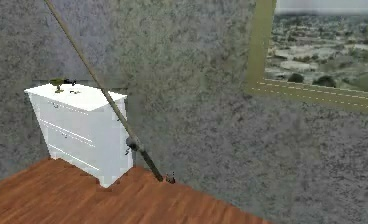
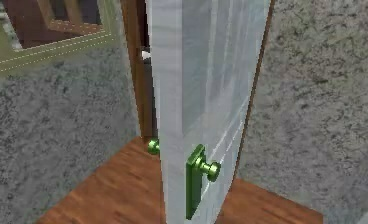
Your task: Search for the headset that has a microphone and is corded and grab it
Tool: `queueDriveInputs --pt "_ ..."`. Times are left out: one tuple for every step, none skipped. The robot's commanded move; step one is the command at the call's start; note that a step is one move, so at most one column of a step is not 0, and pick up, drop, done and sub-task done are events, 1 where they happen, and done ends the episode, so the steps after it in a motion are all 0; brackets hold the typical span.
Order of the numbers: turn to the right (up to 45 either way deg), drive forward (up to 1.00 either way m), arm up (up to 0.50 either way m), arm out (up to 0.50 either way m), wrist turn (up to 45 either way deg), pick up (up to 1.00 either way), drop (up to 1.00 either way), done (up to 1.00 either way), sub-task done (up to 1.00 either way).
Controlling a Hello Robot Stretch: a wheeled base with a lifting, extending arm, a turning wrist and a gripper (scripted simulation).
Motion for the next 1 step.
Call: queueDriveInputs --pt "21.0 0.0 0.0 0.0 0.0 0.0 0.0 0.0 0.0"
